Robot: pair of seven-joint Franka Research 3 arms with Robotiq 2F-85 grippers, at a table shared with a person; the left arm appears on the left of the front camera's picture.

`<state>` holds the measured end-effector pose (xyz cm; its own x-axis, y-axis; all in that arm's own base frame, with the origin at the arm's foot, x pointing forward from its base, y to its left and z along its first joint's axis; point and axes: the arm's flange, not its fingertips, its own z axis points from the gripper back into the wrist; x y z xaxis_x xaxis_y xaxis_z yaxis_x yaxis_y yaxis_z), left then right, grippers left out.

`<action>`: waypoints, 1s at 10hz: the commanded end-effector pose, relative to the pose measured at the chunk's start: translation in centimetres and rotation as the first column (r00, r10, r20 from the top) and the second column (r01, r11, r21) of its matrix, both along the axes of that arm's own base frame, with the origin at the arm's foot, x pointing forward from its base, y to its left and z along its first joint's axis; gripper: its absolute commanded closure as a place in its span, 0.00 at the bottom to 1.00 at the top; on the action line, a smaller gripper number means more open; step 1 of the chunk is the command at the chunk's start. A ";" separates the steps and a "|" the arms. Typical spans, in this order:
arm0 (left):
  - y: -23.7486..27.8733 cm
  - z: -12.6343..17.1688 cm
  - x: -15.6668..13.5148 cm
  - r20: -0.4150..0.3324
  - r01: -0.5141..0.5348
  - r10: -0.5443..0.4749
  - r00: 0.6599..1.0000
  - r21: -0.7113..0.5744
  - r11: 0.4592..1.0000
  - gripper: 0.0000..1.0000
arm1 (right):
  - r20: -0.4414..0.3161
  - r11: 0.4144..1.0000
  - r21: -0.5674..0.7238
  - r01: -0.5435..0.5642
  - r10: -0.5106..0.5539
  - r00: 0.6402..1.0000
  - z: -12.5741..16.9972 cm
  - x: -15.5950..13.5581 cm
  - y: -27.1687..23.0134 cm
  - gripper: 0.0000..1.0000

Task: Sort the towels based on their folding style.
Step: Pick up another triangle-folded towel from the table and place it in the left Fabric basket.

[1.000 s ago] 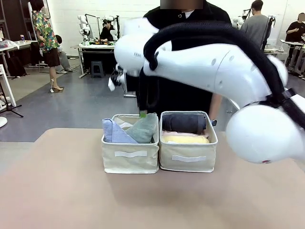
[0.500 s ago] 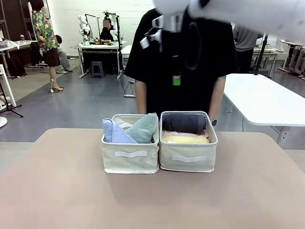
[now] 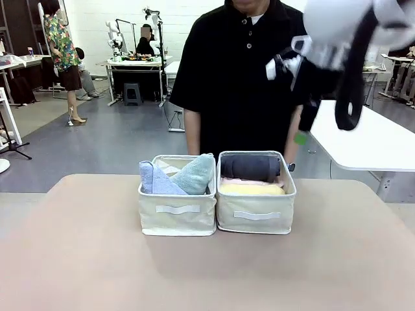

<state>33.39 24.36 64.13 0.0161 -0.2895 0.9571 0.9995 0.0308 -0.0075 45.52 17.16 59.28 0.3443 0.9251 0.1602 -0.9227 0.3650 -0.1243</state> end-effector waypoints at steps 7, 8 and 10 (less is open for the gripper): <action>0.4 0.3 -0.2 0.007 -0.002 0.002 1.000 -0.008 1.000 0.00 | 0.003 0.999 -0.001 -0.043 0.043 0.999 -3.7 -1.9 1.2 0.00; 0.4 0.3 -0.2 0.007 -0.002 0.002 1.000 -0.008 1.000 0.00 | 0.003 0.999 -0.001 -0.043 0.043 0.999 -3.7 -1.9 1.2 0.00; 0.4 0.3 -0.2 0.007 -0.002 0.002 1.000 -0.008 1.000 0.00 | 0.003 0.999 -0.001 -0.043 0.043 0.999 -3.7 -1.9 1.2 0.00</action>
<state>33.40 24.35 64.13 0.0160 -0.2895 0.9570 0.9995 0.0307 -0.0074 43.76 18.56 55.84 0.3158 0.9336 0.1692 -0.9331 0.3379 -0.1230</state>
